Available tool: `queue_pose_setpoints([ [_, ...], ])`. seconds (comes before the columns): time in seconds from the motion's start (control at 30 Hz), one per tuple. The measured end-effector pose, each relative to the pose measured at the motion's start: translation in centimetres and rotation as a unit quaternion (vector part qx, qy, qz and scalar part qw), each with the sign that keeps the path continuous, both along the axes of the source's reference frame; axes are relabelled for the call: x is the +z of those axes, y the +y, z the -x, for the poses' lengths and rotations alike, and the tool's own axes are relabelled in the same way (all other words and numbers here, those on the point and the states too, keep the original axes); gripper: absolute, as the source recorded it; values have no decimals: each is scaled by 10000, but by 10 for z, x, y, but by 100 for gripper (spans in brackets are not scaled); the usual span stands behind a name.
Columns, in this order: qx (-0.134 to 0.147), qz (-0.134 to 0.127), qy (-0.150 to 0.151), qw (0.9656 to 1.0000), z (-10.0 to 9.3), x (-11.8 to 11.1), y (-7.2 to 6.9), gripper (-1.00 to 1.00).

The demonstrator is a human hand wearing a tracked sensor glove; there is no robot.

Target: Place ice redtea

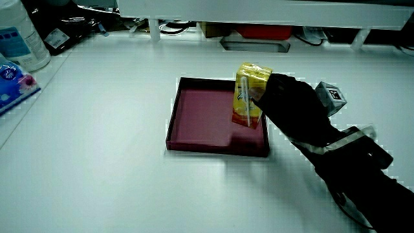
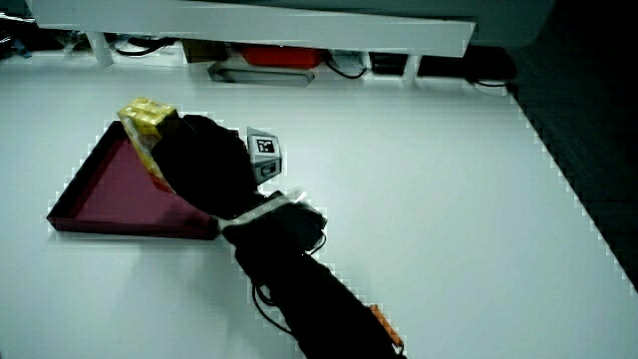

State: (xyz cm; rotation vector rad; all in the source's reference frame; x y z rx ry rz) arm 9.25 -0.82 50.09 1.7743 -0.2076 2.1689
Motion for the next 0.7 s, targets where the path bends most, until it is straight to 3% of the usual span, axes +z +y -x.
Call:
queue_pose_setpoints([
  [0.33, -197, 285, 131, 9993, 20, 25, 9, 0],
  [0.43, -238, 382, -6, 9990, 23, 29, 10, 0],
  [0.7, -325, 485, -33, 9983, 25, 44, 17, 0],
])
